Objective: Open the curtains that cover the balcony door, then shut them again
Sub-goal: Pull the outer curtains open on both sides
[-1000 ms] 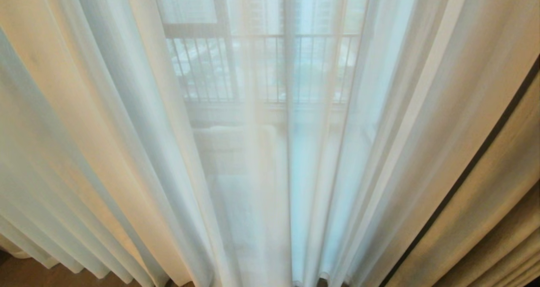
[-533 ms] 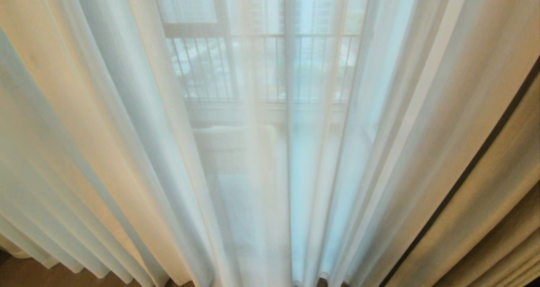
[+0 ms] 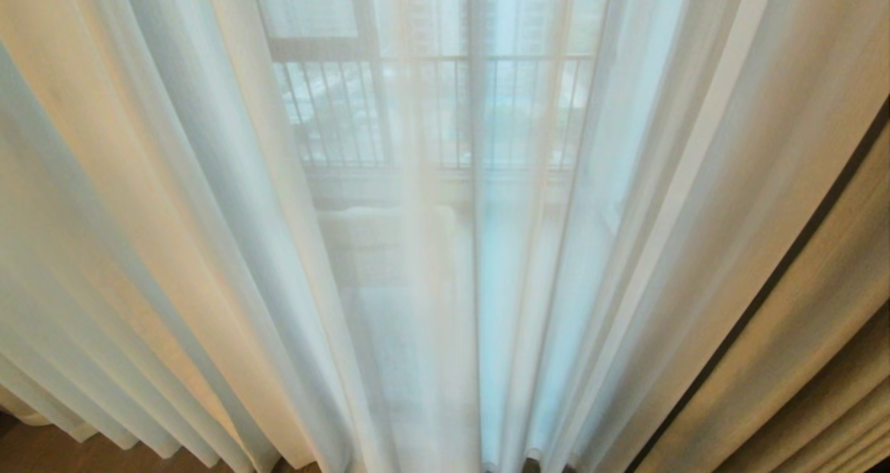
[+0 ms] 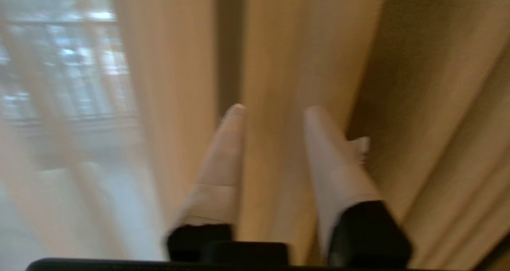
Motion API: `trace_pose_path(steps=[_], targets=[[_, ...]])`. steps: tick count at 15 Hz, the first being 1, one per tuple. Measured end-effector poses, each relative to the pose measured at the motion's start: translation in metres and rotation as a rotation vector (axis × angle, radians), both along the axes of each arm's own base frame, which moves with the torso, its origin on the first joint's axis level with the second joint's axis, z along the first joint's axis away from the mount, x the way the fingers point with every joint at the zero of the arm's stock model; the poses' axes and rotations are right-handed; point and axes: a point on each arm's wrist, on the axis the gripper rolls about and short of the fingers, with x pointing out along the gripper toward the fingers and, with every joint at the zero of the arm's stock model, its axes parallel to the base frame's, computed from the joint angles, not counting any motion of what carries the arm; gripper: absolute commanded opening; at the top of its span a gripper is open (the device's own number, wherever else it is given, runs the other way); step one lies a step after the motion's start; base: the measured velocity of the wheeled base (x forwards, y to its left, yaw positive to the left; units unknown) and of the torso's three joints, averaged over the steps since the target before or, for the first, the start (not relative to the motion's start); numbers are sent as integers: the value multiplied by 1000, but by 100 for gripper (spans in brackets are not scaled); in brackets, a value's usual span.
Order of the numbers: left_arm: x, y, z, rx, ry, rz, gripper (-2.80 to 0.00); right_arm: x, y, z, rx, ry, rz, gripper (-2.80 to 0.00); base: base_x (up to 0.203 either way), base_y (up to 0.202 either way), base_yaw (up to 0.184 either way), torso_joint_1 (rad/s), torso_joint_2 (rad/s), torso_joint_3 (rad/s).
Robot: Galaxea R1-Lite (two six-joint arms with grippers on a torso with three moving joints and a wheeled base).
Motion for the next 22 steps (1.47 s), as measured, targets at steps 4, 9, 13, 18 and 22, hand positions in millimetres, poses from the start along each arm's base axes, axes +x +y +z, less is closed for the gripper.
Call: trace_pose_path(steps=[4, 9, 13, 18, 22], targets=[[0, 0, 0, 0, 0, 0, -280, 2, -10, -6, -15, 32, -50, 0, 0, 0, 0, 0, 0, 0], [0, 0, 0, 0, 0, 0, -280, -1, -11, -31, -12, 19, -55, 0, 0, 0, 0, 0, 0, 0], [0, 0, 0, 0, 0, 0, -280, -4, -8, -52, 1, -11, -14, 0, 0, 0, 0, 0, 0, 0], [0, 0, 0, 0, 0, 0, -280, -4, -10, -70, -32, -78, -16, 0, 0, 0, 0, 0, 0, 0], [0, 0, 0, 0, 0, 0, -280, -5, -19, -82, -56, -110, -63, 0, 0, 0, 0, 0, 0, 0]])
